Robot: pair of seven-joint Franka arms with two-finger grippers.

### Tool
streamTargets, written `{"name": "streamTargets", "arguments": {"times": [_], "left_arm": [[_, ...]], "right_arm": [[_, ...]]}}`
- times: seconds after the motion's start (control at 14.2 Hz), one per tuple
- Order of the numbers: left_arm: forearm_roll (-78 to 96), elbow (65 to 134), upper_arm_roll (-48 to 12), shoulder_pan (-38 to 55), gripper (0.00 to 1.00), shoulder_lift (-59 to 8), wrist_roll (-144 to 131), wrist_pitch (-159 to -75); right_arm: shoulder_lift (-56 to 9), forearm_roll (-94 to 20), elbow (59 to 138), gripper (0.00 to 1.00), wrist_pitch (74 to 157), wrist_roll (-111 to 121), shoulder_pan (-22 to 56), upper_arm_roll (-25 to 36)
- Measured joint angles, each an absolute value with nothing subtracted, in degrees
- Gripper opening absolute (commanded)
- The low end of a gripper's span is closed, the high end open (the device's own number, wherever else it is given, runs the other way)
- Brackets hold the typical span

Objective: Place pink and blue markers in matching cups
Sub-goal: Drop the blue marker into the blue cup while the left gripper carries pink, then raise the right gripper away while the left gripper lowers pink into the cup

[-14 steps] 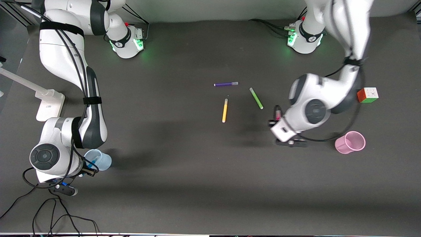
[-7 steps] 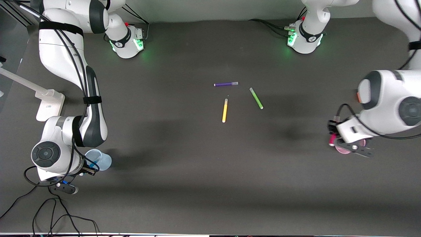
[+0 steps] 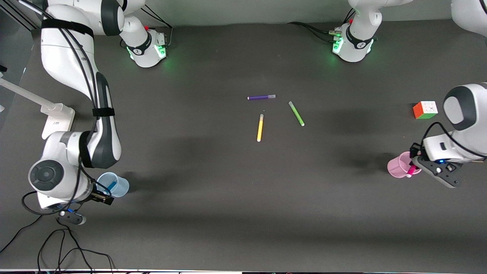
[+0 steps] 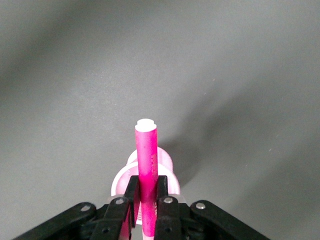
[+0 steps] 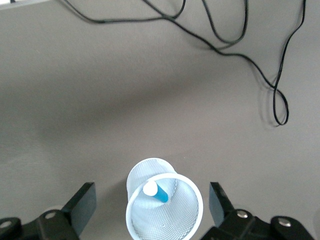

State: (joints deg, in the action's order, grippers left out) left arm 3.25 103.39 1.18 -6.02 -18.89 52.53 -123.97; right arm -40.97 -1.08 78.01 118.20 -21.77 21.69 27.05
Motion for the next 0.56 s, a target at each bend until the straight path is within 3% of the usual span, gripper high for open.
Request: {"name": "streamTargets", "arguments": {"times": [0.21,0.56], "left_arm": [[11.5,103.9,1.2,-9.1,0.0,-20.4,64.2,-124.7],[21.0,104.4,1.1,-11.3,0.0,-24.7,80.2,-125.8]], "right_arm": [[-36.9,-1.1,77.9,1.0,114.8,-21.7,21.7,27.1],[-25.8,-3.6,77.9,1.0,102.2,-13.8,21.7,27.0]]}}
